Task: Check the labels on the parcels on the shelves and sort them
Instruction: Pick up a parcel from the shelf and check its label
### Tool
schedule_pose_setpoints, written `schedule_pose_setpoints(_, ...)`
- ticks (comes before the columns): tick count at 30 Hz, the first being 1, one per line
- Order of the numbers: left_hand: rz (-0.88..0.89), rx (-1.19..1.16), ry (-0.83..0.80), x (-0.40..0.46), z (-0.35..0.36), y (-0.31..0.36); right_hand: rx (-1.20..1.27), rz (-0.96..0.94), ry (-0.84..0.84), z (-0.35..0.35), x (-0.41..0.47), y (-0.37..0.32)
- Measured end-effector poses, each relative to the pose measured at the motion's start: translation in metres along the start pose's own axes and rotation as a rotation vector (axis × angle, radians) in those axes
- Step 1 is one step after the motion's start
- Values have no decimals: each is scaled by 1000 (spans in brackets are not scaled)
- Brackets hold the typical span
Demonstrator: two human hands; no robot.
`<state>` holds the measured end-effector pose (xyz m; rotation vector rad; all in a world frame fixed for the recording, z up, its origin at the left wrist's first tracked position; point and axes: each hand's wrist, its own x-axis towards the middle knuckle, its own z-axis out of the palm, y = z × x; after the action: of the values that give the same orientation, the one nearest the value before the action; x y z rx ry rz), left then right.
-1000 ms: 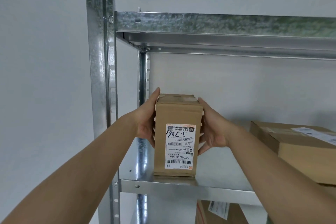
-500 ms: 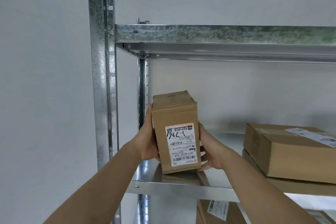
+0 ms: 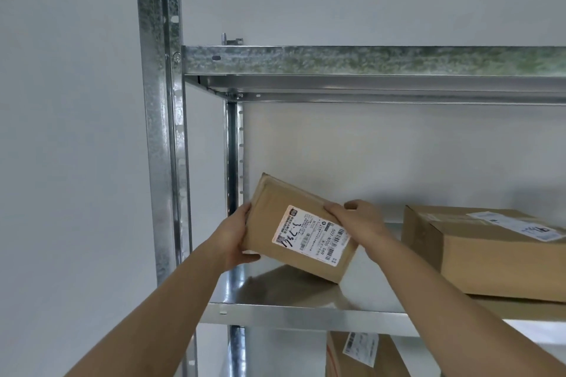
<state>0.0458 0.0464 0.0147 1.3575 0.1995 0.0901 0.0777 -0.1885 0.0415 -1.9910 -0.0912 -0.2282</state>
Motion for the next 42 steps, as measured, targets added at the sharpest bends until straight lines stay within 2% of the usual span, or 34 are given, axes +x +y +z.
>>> schedule_pose_setpoints(3,-19,47,48,0,-6,-6,61,-35,18,6,-4,8)
schedule_pose_setpoints(8,-27,64,-16,7,-8,-10,153,-43,48,18,-10,23)
schedule_pose_setpoints(14,82,85,26,3,-3,-1,395,173,-42,23,-12,56)
schedule_pose_setpoints(18,44,134,-76,2,-4,1,326,201,-70,23,-15,66)
schedule_pose_setpoints(20,-4,107,-126,3,-4,1,321,190,-109,23,-15,61)
schedule_pose_setpoints(25,-4,153,-116,-5,-4,14,419,139,-227,6,-15,25)
schedule_pose_setpoints(31,-28,21,-129,-22,0,27,537,-29,-65,2,8,-18)
schedule_pose_setpoints(33,-58,36,-142,-20,4,24,501,-51,-107,15,12,-21)
schedule_pose_setpoints(36,-116,180,-111,-18,9,18,418,-73,-115,40,19,-11)
schedule_pose_setpoints(38,-70,250,-39,-17,8,18,424,-107,-114,50,16,-9)
schedule_pose_setpoints(42,-28,186,-29,-6,5,14,434,-152,-166,55,12,-11)
